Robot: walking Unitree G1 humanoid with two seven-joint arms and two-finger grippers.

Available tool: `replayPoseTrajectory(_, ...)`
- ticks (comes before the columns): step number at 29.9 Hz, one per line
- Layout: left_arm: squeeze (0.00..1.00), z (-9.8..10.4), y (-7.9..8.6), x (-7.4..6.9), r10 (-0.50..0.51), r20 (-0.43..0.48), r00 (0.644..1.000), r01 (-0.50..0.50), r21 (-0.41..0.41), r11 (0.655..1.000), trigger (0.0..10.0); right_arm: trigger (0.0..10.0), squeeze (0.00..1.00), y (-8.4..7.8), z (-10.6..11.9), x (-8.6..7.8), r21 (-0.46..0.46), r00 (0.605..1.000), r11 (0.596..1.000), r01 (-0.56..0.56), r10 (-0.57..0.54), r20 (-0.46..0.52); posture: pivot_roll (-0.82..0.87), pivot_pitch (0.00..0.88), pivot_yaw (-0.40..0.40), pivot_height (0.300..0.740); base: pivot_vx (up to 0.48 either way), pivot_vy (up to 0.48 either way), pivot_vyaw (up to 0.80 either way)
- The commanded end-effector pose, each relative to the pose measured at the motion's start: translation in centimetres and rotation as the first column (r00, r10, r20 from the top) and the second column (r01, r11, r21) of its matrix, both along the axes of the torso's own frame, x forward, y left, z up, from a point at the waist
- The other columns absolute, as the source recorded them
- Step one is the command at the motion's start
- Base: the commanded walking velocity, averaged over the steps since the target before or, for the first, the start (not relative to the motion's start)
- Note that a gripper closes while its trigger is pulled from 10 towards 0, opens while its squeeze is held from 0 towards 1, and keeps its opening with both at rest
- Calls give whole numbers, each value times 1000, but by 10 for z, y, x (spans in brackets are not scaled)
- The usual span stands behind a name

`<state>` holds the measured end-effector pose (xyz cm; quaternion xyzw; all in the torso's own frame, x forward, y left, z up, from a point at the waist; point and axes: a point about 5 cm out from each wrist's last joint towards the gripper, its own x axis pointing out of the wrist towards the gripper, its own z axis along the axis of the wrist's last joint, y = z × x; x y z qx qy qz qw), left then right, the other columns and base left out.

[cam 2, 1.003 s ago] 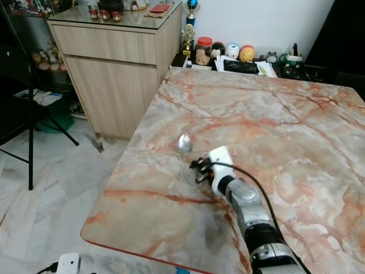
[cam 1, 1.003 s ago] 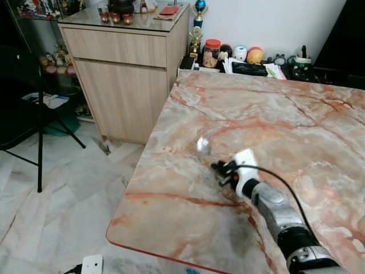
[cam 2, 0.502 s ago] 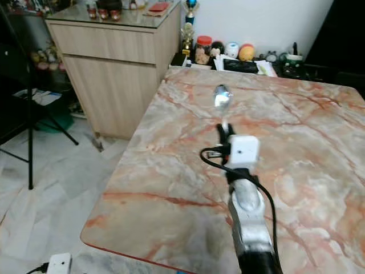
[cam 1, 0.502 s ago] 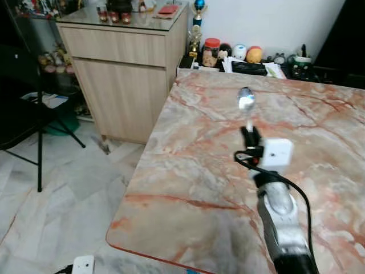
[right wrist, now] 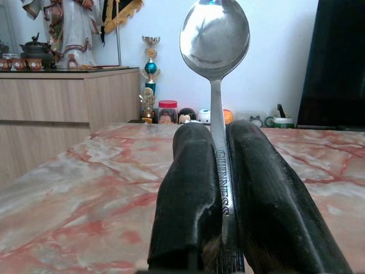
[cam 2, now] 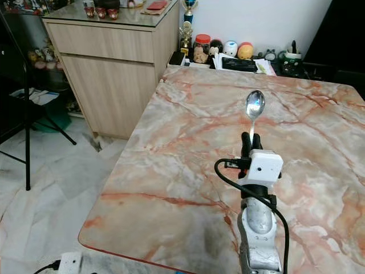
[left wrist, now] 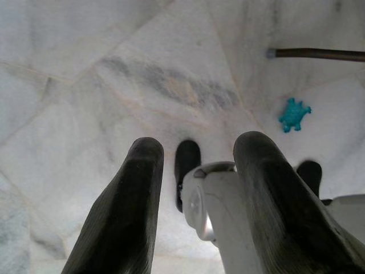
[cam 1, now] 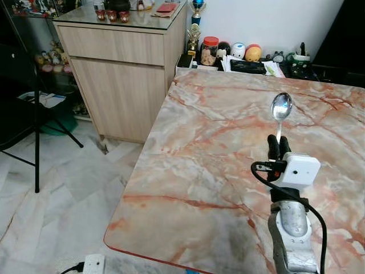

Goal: Setting the table

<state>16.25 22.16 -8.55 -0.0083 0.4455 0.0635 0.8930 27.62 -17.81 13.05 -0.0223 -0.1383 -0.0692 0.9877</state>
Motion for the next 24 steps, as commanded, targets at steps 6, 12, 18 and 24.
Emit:
replayPoseTrajectory(6,0,-1,0,-3,-11,-8,1000,11,8,1000,10000,10000,0,0,10,6,19,1000,1000,7,-7,11,68,0,-38,740,0,0,-210)
replayPoseTrajectory(12,0,0,1,-2,-12,-1,1000,12,6,1000,10000,10000,0,0,12,6,11,1000,1000,6,-6,28,69,0,-40,740,0,-121,-497)
replayPoseTrajectory(18,0,1,0,2,-11,17,1000,11,3,1000,10000,10000,0,1,15,7,4,999,1000,3,-3,37,67,0,-43,740,0,-250,0)
replayPoseTrajectory(24,0,3,-2,5,-13,30,999,13,3,1000,10000,10000,0,0,15,9,8,1000,1000,3,-3,26,66,0,-43,740,0,-290,0)
